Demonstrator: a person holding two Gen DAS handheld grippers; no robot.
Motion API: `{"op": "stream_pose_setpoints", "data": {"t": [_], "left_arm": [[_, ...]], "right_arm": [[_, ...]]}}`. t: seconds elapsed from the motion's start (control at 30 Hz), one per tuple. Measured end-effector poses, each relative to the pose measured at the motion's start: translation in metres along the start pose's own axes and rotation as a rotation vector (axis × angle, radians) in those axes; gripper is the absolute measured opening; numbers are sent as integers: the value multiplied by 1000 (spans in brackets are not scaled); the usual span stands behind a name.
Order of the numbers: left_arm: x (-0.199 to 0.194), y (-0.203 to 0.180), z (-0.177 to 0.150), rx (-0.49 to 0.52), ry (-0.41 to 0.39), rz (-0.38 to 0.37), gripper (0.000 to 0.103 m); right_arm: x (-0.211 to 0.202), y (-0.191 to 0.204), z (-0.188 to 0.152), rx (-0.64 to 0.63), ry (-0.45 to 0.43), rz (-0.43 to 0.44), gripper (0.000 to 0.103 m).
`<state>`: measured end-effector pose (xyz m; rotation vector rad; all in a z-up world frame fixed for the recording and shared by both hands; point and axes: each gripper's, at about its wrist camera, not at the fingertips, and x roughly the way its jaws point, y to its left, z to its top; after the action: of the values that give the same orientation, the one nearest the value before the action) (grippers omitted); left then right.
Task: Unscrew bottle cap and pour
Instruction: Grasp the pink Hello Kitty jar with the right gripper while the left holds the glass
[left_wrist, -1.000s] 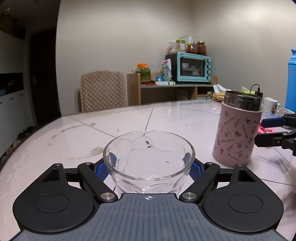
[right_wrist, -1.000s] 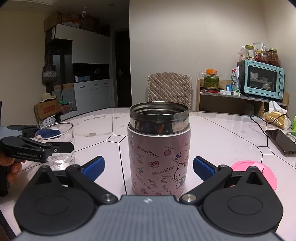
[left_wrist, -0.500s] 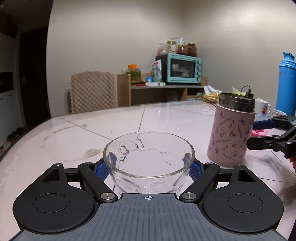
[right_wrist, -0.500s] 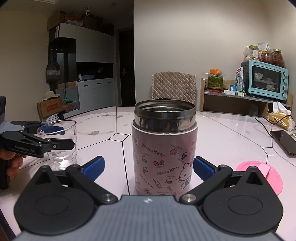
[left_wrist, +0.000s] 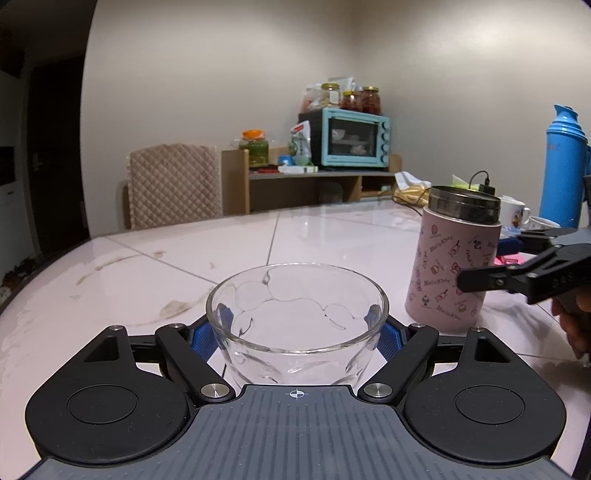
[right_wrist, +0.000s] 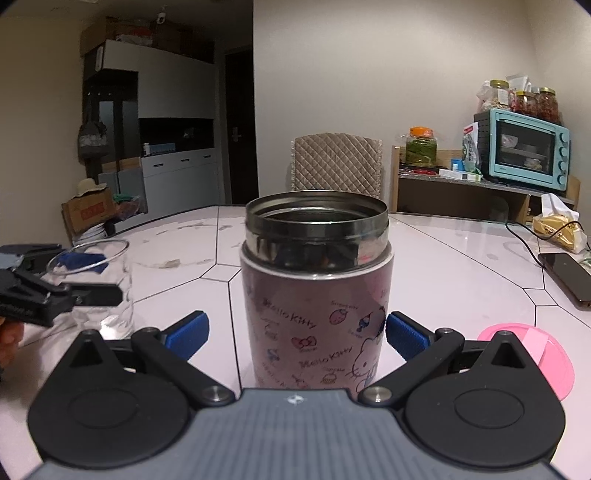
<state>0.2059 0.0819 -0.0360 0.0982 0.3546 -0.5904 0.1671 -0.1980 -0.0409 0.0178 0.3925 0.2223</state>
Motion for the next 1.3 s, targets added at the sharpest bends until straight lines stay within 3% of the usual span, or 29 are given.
{"op": "stream_pose_setpoints", "data": {"t": [0.5, 0.77, 1.3], "left_arm": [[3, -1, 0, 7, -7, -50, 86], [2, -1, 0, 10, -11, -59, 86], [3, 0, -2, 17, -2, -80, 86]], "right_arm": [[23, -14, 0, 75, 43, -10, 103], [27, -12, 1, 79, 58, -38, 90], [27, -7, 1, 45, 56, -36, 89]]}}
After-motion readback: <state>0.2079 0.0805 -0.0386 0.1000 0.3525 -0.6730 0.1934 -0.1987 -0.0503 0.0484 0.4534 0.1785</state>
